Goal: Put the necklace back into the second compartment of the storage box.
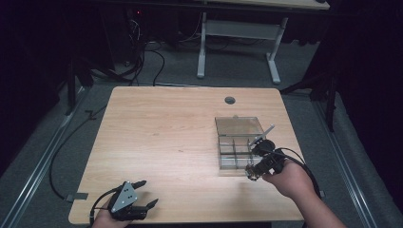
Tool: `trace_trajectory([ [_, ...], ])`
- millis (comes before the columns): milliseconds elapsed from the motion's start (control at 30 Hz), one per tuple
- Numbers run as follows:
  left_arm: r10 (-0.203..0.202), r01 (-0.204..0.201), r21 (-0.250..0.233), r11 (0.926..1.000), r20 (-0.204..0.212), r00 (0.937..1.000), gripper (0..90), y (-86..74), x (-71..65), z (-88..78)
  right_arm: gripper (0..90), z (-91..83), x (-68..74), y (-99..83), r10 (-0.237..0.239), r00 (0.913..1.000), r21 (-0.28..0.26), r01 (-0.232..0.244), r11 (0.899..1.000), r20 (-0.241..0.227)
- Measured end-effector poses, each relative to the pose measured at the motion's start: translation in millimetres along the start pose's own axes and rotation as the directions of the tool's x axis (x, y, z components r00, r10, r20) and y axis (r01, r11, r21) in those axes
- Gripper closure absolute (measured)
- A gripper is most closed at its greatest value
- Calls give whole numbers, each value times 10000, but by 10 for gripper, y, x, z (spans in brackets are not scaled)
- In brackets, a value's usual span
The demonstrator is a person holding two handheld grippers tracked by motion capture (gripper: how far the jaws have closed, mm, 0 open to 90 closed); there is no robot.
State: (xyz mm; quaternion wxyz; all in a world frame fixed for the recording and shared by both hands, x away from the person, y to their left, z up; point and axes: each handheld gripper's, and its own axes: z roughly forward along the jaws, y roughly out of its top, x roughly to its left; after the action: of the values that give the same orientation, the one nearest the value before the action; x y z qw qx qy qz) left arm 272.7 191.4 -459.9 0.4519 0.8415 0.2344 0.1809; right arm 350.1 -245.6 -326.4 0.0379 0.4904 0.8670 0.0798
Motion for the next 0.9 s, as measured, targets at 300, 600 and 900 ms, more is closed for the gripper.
trace_trajectory([
  [300,6,-6,-4,10000,8,10000,250,0,0,-1,816,-94,-43,186,-2,9999,-221,5,9998,129],
  [600,-2,2,-29,10000,38,10000,250,-1,3,1,816,-100,-141,395,127,9994,-403,-114,9991,330],
  [900,0,1,-51,10000,60,10000,250,-2,6,-3,816,3,-268,620,421,9985,-534,-401,9978,362],
])
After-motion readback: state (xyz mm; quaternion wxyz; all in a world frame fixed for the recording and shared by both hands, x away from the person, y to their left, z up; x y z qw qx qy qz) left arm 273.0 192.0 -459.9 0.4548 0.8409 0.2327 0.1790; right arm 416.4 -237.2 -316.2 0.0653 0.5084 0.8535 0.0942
